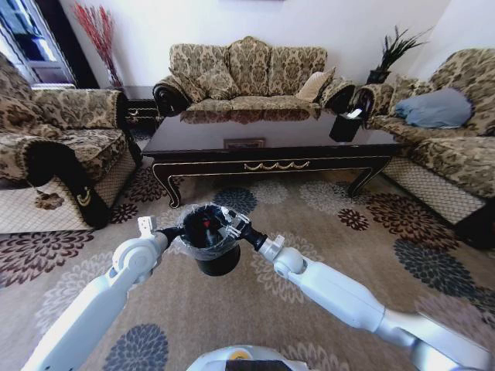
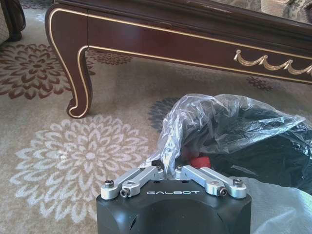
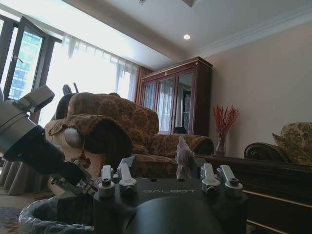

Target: Move to the front of the table and pick up the trash from the floor, then place it into the trash bin.

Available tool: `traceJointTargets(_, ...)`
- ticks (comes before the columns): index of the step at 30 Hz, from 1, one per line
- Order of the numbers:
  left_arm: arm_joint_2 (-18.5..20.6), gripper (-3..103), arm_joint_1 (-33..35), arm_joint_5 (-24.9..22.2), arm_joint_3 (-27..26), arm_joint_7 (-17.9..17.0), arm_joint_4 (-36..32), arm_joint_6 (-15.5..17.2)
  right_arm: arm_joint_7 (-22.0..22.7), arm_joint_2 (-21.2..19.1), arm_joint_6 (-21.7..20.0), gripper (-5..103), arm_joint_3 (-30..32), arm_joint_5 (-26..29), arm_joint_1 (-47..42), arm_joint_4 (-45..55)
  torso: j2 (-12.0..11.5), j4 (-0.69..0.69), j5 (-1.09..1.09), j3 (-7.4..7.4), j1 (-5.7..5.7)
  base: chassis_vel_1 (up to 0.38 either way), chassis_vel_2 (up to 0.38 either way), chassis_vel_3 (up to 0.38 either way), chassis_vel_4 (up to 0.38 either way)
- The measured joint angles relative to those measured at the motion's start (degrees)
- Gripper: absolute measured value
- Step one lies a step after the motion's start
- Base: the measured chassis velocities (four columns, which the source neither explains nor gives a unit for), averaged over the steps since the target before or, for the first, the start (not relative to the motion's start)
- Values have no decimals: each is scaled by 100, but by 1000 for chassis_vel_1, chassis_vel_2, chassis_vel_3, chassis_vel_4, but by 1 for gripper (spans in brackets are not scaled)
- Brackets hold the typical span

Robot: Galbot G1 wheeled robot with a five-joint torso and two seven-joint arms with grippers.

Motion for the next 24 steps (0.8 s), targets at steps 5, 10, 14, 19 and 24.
traceJointTargets(5,2,4,13,37,-24,-1,28,2,-107,-71,5,76,42,23,-47,105,1,0,0,0,0,0,0,0,0)
traceJointTargets(10,-39,4,6,60,-27,0,73,2,-193,-100,22,97,29,22,-99,181,0,0,0,0,0,0,0,0,0)
traceJointTargets(14,-80,4,10,118,-27,11,125,2,-205,-93,22,99,5,10,-111,186,0,0,0,0,0,0,0,0,0)
traceJointTargets(19,-71,4,122,209,-197,86,252,-21,-132,-88,22,100,115,-28,-230,124,0,0,-1,0,0,0,0,0,0)
traceJointTargets(24,87,4,135,255,-407,151,379,-58,687,-106,-238,100,329,-313,-399,-91,0,2,0,0,0,0,0,0,0)
